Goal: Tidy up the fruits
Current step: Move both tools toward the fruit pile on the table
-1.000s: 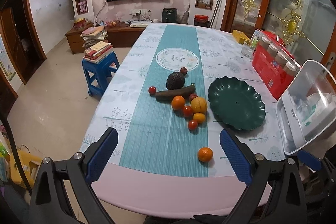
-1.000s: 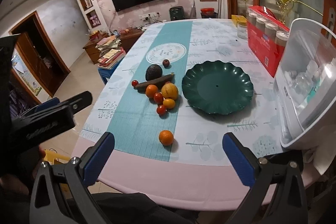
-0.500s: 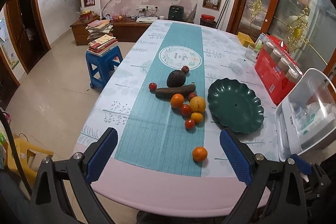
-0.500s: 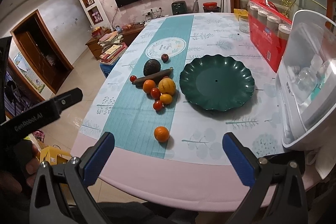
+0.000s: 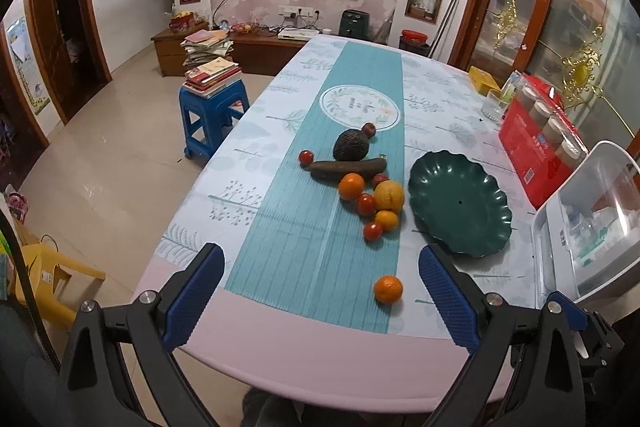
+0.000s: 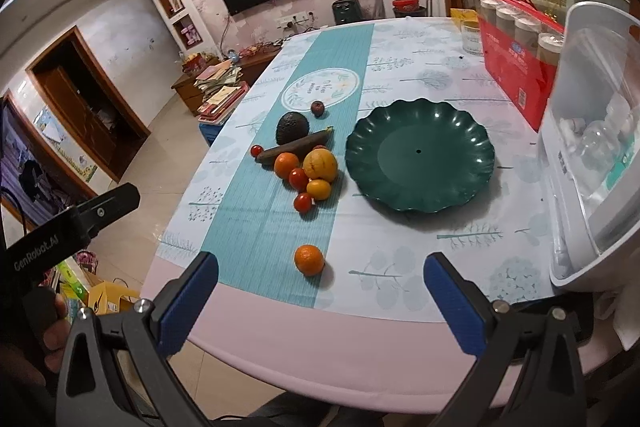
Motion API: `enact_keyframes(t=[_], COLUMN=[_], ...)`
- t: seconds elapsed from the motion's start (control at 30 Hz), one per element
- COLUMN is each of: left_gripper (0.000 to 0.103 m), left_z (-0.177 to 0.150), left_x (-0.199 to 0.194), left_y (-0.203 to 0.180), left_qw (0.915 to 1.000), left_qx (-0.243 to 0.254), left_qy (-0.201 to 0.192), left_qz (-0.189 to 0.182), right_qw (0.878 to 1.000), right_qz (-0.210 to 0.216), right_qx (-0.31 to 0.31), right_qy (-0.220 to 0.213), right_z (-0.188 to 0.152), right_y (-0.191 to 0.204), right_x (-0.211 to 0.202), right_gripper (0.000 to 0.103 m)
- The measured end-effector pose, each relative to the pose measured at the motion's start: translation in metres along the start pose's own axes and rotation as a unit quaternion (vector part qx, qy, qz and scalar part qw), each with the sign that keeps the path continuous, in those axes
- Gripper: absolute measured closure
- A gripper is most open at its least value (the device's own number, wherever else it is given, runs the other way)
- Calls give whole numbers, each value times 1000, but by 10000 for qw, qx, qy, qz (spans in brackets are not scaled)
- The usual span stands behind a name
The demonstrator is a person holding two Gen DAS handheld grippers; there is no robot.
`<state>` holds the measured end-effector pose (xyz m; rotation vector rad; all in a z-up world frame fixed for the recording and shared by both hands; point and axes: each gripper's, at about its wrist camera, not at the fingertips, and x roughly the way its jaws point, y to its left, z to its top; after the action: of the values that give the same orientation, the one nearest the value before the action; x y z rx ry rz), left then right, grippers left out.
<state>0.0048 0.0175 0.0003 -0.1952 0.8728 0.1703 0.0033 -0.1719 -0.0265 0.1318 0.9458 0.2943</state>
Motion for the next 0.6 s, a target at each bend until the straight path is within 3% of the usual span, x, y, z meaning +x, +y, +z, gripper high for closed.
enact_keyframes(t=[0.27, 0.6], left_gripper=[6, 6], left_z=[12, 48], left_x=[14, 44], left_y=[28, 74], left_qw=[9994, 9889], left_qx=[202, 1020], left_qy=[88, 226], left_qz=[-276, -1052], right_qw=[9994, 9931], right_qz=[-216, -998], right_qx=[-224, 500], right_qy=[-156, -349], right_z=[-4, 5], right_y=[35, 78], right_x=[3, 22], right_gripper=[0, 0])
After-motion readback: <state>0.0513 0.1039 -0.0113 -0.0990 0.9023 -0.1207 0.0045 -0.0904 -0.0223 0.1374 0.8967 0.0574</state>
